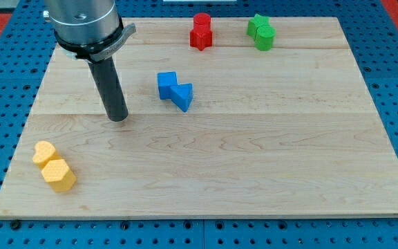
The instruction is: Push the yellow hexagon towards the blue triangle
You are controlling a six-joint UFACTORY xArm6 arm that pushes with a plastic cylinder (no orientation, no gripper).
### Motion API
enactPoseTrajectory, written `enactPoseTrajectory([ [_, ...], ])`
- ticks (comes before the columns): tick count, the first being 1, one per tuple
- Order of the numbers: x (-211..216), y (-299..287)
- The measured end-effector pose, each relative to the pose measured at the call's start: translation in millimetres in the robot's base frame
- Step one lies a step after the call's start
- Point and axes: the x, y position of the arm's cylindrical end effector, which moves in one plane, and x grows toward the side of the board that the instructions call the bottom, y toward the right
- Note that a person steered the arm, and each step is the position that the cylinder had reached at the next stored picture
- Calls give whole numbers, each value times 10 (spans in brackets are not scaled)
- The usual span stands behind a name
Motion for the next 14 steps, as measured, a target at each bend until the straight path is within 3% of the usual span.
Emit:
enactPoseTrajectory([
  [3,-14,-151],
  [4,-130,-841],
  [6,440,-1572],
  [7,791,-1543],
  [10,1208,-904],
  [11,1237,37],
  [12,1147,527],
  [14,1012,311],
])
